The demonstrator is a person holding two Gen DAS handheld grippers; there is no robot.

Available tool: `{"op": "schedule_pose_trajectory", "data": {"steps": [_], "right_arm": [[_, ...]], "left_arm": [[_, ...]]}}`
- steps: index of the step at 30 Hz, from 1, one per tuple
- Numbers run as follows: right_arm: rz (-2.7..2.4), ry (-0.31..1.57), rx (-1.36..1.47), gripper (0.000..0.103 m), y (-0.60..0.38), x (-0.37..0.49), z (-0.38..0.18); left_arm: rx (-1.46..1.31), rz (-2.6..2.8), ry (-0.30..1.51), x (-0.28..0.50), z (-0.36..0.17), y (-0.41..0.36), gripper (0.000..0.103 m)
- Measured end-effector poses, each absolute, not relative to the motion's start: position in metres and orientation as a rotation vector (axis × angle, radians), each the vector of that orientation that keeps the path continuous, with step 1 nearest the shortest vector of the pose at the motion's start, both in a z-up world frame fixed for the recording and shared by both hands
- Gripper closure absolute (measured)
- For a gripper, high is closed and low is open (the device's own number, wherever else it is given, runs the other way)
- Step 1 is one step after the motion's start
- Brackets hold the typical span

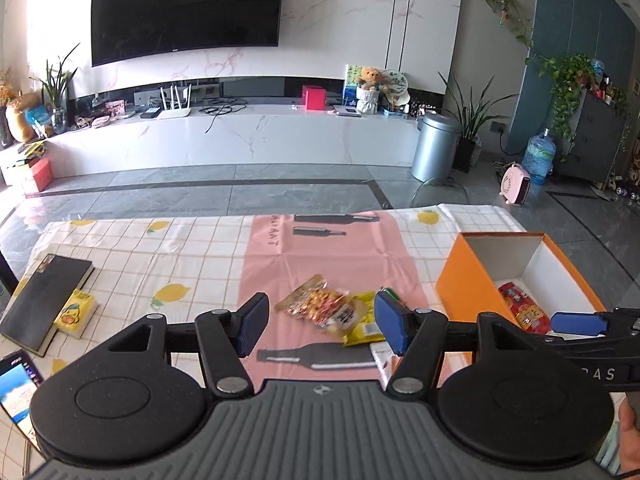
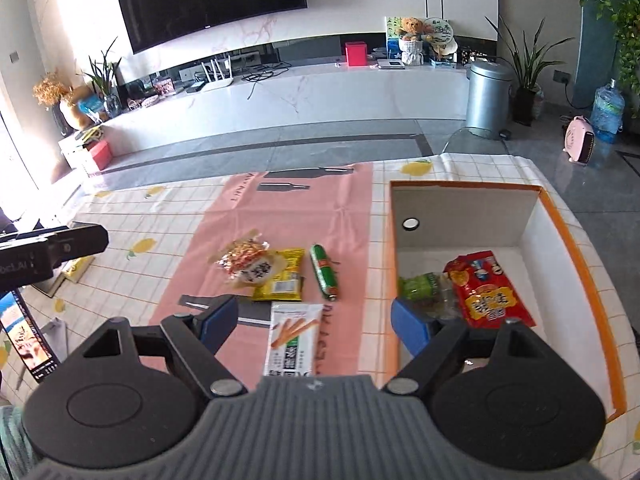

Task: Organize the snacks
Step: 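Move both tools back over the remaining snacks on the pink mat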

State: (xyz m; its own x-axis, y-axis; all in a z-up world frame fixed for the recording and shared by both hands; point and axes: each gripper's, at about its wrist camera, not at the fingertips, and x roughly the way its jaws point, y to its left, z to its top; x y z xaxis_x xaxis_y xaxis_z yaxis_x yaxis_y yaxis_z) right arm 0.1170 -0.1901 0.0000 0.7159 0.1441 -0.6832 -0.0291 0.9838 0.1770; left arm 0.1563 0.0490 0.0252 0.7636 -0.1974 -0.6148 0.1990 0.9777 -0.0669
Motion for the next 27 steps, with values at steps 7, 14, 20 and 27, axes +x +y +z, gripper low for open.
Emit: {"op": "schedule_pose_trajectory", "data": {"steps": [7,14,20,27], "right_arm": [[0.093,0.752,0.181,0.022,-0.152,0.106,-0.028],[0.073,0.811,0.147,0.022,-0.139,0.121,-0.068],[0.044,0.862,0.117,0.023,-0.139,0.153,-0.093],[0.009,0.960,0.082,0.023,-0.136,0.194,-0.126]], "left_arm": [[-0.024,-0.218,0.712,0.155,0.002,0.069,0.032],[-0.044,-0.257,0.774,0.170,-0.028,0.069,0.032],[-0.083,-0.297,0.826,0.197,-0.053,0.063,0.032],[-0.122,-0.299,0.892,0.235,-0.083,0.053,0.035]]}}
